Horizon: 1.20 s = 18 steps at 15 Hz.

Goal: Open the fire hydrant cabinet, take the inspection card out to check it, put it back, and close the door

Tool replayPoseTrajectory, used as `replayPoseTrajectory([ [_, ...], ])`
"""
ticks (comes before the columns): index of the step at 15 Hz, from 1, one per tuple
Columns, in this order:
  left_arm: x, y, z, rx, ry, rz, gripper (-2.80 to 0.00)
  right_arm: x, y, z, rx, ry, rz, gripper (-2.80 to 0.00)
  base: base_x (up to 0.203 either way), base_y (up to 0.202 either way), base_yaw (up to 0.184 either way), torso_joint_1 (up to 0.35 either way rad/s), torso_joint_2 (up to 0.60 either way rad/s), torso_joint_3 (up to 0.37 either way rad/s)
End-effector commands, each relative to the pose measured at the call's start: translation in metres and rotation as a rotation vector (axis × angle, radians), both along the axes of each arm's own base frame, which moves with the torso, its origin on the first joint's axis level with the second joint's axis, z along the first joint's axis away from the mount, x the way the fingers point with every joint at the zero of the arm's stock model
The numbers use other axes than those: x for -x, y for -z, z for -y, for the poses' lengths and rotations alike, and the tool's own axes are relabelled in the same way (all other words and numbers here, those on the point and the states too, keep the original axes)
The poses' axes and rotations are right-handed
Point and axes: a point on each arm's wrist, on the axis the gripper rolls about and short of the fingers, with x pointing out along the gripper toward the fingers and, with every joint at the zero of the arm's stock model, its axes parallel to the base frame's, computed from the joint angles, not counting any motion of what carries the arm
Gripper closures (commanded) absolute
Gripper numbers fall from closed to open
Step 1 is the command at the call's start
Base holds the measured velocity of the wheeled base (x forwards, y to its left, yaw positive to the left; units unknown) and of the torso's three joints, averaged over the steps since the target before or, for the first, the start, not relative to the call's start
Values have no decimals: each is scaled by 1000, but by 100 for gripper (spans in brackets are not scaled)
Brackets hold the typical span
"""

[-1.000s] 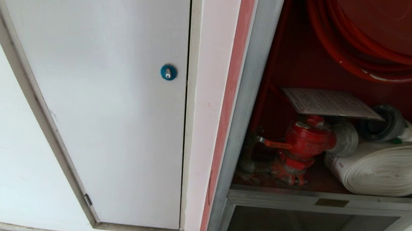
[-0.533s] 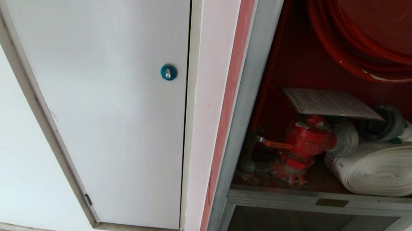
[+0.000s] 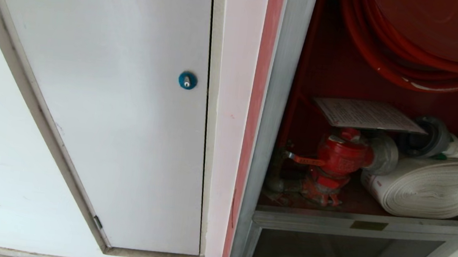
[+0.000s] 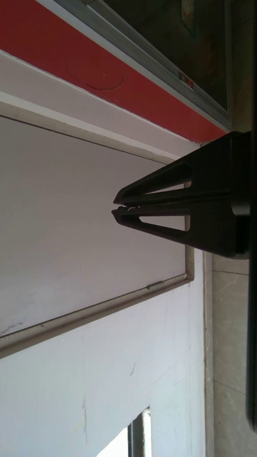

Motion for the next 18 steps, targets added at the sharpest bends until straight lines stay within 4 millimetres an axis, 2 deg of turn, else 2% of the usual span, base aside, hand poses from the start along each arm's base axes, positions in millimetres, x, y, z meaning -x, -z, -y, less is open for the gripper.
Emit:
replayPoseTrajectory([
  [1,0,0,0,0,0,-1,0,0,0,0,-1,0,-2,0,0,0,0,0,0,0],
  [12,0,0,0,0,0,-1,0,0,0,0,-21,1,-1,0,0,0,0,0,0,0],
  [18,0,0,0,0,0,-1,0,0,0,0,-22,1,-1,0,-178,0,3,1,2,2],
])
